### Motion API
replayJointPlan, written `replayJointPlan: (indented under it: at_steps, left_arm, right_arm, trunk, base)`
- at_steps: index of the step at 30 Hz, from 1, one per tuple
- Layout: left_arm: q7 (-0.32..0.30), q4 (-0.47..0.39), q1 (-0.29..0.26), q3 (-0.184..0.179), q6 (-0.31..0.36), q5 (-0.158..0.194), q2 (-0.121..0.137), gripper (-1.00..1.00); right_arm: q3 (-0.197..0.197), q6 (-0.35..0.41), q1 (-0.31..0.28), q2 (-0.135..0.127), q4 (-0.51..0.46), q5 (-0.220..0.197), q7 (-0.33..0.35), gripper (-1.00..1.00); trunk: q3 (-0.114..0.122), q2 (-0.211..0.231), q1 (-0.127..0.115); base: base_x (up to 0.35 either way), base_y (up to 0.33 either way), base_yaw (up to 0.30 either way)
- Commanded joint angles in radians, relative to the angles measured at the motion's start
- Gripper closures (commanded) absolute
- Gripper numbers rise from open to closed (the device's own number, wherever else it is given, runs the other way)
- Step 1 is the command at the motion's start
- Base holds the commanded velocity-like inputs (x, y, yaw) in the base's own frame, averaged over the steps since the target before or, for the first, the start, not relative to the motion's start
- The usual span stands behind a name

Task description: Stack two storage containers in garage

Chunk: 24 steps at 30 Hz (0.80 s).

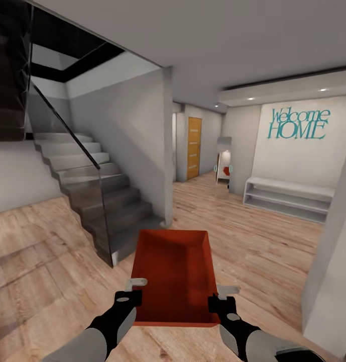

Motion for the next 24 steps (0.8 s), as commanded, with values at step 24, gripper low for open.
replayJointPlan:
  at_steps: [24]
  left_arm:
    - [0.015, -0.002, 0.0, 0.033, 0.009, 0.002, 0.006, 1.0]
  right_arm:
    - [-0.038, -0.011, -0.001, 0.002, -0.003, 0.01, -0.003, 1.0]
  trunk:
    - [-0.001, -0.001, 0.0]
  base:
    - [0.043, 0.0, -0.221]
